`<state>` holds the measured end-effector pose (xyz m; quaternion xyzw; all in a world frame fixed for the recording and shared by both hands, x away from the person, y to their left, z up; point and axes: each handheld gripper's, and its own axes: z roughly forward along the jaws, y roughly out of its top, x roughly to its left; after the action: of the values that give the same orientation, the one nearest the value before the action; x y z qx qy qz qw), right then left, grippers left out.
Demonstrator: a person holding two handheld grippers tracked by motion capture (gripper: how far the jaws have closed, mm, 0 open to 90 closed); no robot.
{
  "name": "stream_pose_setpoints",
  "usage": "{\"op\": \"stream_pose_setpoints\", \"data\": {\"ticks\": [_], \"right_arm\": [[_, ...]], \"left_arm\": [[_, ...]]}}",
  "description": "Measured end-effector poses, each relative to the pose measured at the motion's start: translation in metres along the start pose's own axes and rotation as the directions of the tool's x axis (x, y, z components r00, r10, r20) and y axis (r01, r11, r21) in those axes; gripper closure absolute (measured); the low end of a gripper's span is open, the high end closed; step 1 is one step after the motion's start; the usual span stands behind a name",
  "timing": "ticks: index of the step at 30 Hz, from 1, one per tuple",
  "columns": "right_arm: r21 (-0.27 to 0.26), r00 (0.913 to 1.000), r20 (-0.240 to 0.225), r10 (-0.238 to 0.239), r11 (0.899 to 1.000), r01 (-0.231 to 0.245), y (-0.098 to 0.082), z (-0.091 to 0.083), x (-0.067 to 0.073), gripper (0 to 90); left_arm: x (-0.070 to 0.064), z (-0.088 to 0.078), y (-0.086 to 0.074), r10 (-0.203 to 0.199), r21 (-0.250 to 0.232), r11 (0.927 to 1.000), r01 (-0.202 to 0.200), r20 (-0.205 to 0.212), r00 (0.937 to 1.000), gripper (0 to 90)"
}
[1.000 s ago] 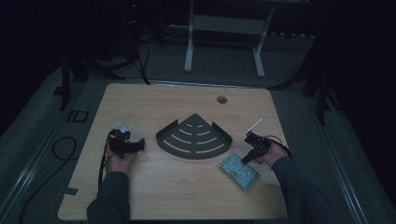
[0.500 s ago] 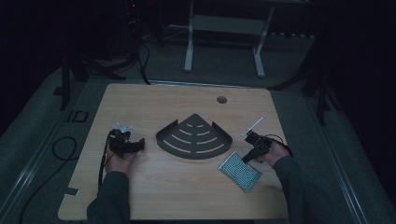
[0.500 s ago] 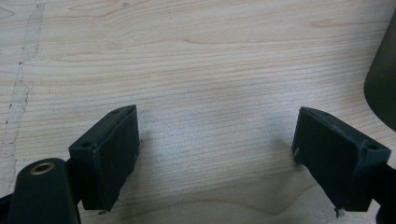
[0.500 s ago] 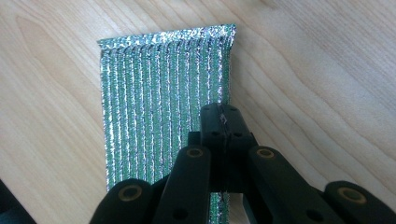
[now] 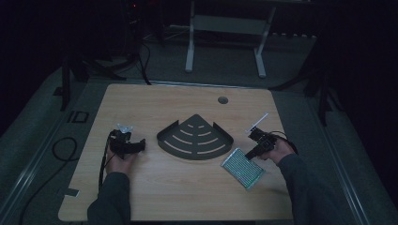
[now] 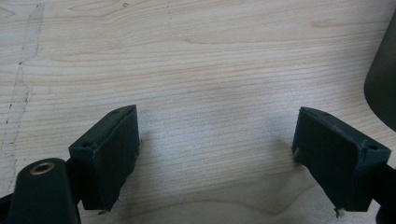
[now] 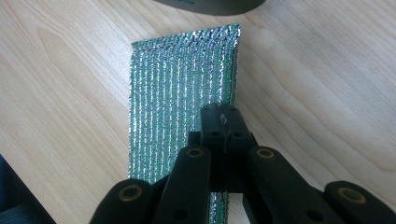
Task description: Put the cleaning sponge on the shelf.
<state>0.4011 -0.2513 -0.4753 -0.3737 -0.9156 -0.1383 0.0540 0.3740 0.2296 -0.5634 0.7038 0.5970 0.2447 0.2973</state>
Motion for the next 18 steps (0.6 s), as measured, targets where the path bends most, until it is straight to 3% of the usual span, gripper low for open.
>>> {"op": "stream_pose_setpoints", "data": {"ticks": [18], "right_arm": [[-0.009, 0.9991, 0.039, -0.016, 1.000, 0.016, 0.005, -0.026, 0.002, 89.9]], "left_arm": [[0.000, 0.000, 0.000, 0.000, 0.000, 1.0000, 0.000, 0.000, 1.0000, 15.3]]}}
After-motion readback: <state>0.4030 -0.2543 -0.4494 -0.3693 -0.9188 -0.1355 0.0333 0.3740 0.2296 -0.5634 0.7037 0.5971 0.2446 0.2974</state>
